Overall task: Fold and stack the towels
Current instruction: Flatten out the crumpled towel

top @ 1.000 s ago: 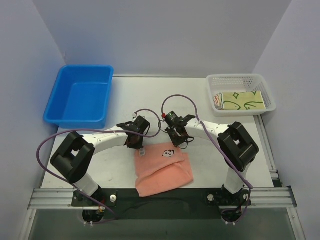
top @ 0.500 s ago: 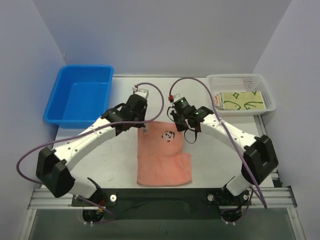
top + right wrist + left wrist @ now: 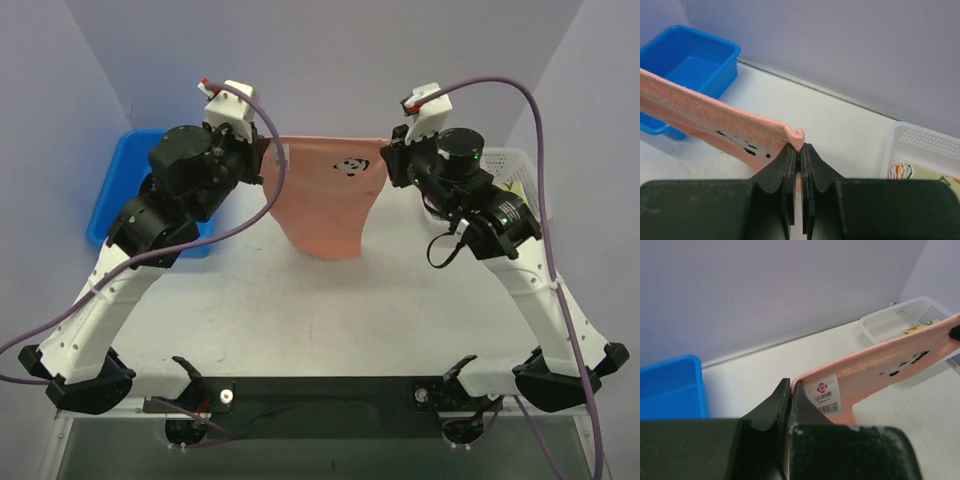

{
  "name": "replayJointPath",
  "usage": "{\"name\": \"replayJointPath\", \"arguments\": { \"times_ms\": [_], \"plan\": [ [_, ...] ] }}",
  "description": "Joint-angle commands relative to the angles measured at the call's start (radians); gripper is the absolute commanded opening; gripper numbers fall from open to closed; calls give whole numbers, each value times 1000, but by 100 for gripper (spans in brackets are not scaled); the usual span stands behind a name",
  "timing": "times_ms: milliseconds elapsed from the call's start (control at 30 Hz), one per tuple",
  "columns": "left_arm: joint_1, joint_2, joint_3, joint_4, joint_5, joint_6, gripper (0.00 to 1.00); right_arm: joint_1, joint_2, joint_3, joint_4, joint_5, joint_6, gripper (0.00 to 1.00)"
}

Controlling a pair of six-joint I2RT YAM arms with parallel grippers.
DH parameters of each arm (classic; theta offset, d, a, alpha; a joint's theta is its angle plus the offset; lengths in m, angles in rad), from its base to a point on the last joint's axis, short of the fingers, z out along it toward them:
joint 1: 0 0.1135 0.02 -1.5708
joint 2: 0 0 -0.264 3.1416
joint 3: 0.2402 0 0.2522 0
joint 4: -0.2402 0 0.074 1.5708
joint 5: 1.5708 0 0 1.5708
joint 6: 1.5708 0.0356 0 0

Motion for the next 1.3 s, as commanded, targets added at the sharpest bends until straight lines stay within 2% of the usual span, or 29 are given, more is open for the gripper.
{"name": "replayJointPath", "arguments": {
  "times_ms": [0, 167, 367, 500, 633, 733, 767, 833, 967, 1100, 1267],
  "plan": [
    [-13, -123, 11, 99, 125, 139, 0, -1, -94, 28, -20, -44, -85, 0],
    [-15, -276, -77, 158, 286, 155, 0, 12, -244, -24, -3, -181, -101, 0],
    [-15, -362, -109, 152, 407, 135, 0, 12, -352, -70, -11, -266, -82, 0],
    [-15, -361, -105, 136, 443, 107, 0, 13, -352, -53, -34, -299, -68, 0],
    [-15, -336, -148, 141, 377, 97, 0, 13, -309, -56, -37, -230, -61, 0],
    [-12, -266, -200, 173, 225, 109, 0, 4, -228, -50, -47, -141, -47, 0],
    [-7, -212, -209, 181, 152, 109, 0, -2, -176, -50, -47, -66, -44, 0],
    [52, -145, -235, 202, 112, 86, 0, -66, -117, -50, -47, -67, -20, 0],
    [232, 85, -292, 254, 234, -43, 0, -191, 103, -56, -21, -171, 25, 0],
    [290, 292, -317, 366, 248, -42, 0, -245, 310, -62, 72, -199, 8, 0],
    [332, 582, -177, 451, 263, -43, 0, -292, 563, 8, 157, -222, 7, 0]
  ]
}}
